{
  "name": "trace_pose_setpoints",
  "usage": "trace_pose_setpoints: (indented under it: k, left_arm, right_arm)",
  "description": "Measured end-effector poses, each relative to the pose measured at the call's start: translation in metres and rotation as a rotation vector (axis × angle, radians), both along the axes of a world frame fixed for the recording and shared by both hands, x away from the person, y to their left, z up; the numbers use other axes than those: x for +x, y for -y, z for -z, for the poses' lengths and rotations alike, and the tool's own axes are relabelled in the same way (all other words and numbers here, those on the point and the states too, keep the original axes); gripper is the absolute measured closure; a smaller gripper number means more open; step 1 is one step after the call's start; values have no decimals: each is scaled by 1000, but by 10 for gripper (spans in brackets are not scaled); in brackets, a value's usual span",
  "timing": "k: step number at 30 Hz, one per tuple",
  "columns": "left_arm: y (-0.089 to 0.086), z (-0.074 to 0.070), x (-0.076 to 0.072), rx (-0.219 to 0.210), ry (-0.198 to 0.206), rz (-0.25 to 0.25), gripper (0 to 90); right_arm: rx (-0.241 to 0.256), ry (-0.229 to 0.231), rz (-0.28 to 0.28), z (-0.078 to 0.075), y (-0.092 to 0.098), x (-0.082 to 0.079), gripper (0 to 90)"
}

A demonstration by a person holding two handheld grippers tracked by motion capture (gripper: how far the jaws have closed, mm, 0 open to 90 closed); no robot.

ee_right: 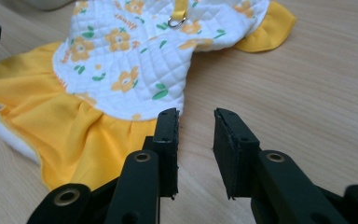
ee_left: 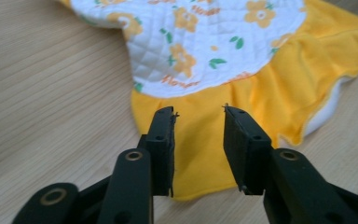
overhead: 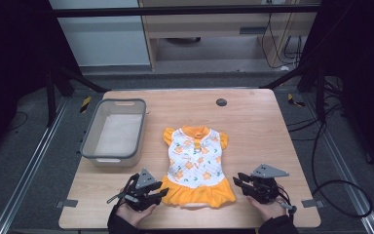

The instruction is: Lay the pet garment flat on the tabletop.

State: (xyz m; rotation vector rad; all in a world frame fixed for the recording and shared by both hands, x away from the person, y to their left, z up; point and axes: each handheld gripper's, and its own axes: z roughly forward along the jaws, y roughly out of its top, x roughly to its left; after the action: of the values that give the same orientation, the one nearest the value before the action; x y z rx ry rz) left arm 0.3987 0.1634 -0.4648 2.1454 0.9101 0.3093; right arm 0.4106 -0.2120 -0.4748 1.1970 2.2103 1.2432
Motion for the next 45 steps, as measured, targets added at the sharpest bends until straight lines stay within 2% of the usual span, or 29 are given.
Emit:
trace_pose_setpoints:
  k: [2, 4, 5, 8, 9, 10, 11, 12, 13, 14, 15, 16, 17, 20, 21, 22, 24, 27, 29, 38, 41, 42, 43, 45]
  left_arm:
    - [6, -1, -1, -11, 4, 15, 703]
    - [12, -1, -1, -11, 5, 32, 762]
    - [18, 0, 0, -5, 0, 51, 817]
    - [25, 1, -1, 5, -4, 73, 865]
    - [28, 2, -1, 6, -7, 86, 895]
    - [32, 3, -1, 6, -13, 99, 895]
    - [37, 5, -2, 19, -10, 120, 897]
    - [37, 5, -2, 19, -10, 120, 897]
    - [40, 6, -2, 18, -15, 127, 897]
    - [42, 7, -2, 19, -21, 132, 897]
    - [43, 9, -2, 23, -23, 139, 897]
    - [46, 12, -1, 29, -37, 156, 897]
    - [48, 14, -1, 35, -46, 164, 897]
    - [50, 17, -1, 49, -60, 176, 897]
    - [51, 19, -2, 51, -68, 184, 897]
    - [51, 20, -2, 59, -74, 193, 897]
    - [52, 22, -5, 58, -84, 207, 897]
    - [53, 24, -10, 64, -98, 227, 895]
    - [53, 26, -16, 67, -114, 243, 894]
    - [50, 27, -21, 58, -129, 246, 883]
    - [49, 27, -22, 63, -135, 252, 876]
    - [47, 23, -22, 49, -114, 245, 875]
    - [47, 23, -22, 49, -114, 245, 874]
    - [41, 14, -20, 10, -90, 226, 872]
  right_arm:
    - [8, 4, 6, -1, 2, 3, 744]
    - [13, 2, 6, -2, 2, 4, 802]
    - [20, 0, -3, -3, 2, 4, 869]
    - [31, -5, -26, -5, -1, 2, 899]
    - [46, -12, -67, -5, -7, -1, 900]
    - [46, -12, -67, -5, -7, -1, 900]
    - [65, -26, -119, -4, -17, -4, 900]
    - [65, -26, -119, -4, -17, -4, 900]
    - [68, -34, -143, -3, -23, -5, 900]
    - [69, -51, -193, 1, -36, -7, 900]
    - [69, -51, -193, 1, -36, -7, 900]
    - [58, -76, -237, 5, -50, -7, 900]
    - [54, -81, -258, 8, -56, -7, 900]
    - [40, -102, -289, 13, -67, -7, 900]
    - [6, -120, -313, 19, -75, -8, 900]
    - [6, -120, -313, 19, -75, -8, 900]
    - [-24, -142, -331, 24, -81, -10, 900]
    - [-41, -152, -372, 28, -85, -14, 900]
    - [-34, -159, -379, 27, -84, -17, 900]
    - [-42, -192, -396, 29, -78, -24, 900]
    - [-51, -185, -399, 29, -77, -26, 900]
    - [-55, -183, -404, 28, -77, -26, 900]
    - [-55, -183, -404, 28, -77, -26, 900]
    - [-52, -186, -403, 28, -77, -26, 900]
